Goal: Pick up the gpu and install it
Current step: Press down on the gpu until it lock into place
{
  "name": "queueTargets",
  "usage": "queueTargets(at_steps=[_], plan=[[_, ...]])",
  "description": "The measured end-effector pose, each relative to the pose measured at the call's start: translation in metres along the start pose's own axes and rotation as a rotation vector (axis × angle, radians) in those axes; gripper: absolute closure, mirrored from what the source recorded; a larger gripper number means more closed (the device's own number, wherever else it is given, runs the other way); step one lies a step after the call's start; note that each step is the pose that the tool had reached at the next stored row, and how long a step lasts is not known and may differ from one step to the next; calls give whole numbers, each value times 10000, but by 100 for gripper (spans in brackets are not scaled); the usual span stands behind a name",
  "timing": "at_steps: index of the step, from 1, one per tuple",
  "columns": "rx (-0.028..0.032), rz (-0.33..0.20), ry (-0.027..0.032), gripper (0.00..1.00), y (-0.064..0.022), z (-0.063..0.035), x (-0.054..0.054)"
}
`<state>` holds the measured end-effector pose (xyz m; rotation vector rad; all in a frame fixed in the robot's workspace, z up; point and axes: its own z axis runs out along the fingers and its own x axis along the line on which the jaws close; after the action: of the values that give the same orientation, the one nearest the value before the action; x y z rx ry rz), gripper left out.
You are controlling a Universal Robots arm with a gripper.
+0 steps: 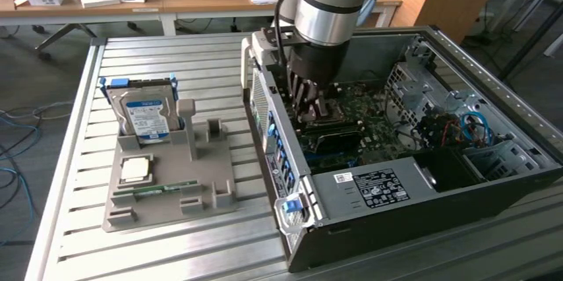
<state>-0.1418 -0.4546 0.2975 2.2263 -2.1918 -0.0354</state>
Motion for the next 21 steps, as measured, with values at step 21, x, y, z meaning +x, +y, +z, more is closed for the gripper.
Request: queueTargets(at_steps=[21], plan=[[0,0,2,89,100,5,-1]])
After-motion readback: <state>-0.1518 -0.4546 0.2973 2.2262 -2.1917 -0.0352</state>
